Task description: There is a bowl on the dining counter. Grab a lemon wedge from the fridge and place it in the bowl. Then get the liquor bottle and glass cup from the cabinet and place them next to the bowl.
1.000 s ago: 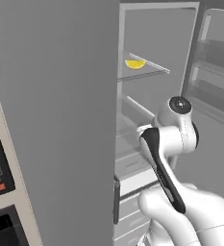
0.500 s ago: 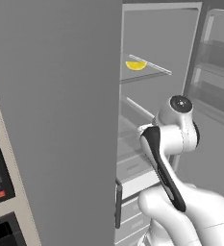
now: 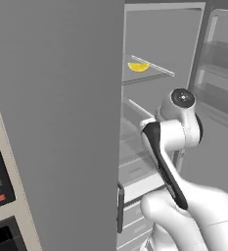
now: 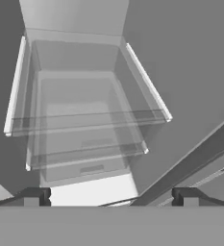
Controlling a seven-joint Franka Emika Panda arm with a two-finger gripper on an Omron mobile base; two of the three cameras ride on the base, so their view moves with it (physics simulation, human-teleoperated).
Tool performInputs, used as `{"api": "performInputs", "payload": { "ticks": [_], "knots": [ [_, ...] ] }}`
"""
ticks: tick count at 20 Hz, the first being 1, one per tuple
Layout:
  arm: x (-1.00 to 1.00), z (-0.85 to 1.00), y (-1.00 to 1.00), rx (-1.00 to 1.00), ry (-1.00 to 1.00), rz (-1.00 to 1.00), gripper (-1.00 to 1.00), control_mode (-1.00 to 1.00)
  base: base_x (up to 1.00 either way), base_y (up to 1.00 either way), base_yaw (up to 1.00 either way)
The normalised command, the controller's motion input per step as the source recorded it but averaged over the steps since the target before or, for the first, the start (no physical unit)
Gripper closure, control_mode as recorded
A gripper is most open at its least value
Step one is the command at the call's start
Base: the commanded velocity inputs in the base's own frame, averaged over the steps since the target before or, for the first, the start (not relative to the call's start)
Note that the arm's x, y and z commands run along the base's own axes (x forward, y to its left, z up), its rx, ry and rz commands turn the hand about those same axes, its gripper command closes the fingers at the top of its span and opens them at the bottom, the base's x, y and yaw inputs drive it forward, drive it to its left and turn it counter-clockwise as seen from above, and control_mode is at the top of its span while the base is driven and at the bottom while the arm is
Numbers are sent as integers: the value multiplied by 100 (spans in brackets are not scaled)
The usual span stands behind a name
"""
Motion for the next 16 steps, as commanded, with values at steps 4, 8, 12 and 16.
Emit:
{"api": "performInputs", "payload": {
  "ticks": [4, 8, 12, 16],
  "knots": [
    [15, 86, 0, -16, 0, 6, -100, -100, 0, 0, 0],
    [15, 69, 0, -15, 0, 17, -100, -100, 0, 0, 0],
    [22, 60, -6, -11, 0, 23, -100, -100, 0, 0, 0],
    [31, 36, -23, -4, -2, 26, -100, -100, 0, 0, 0]
  ]
}}
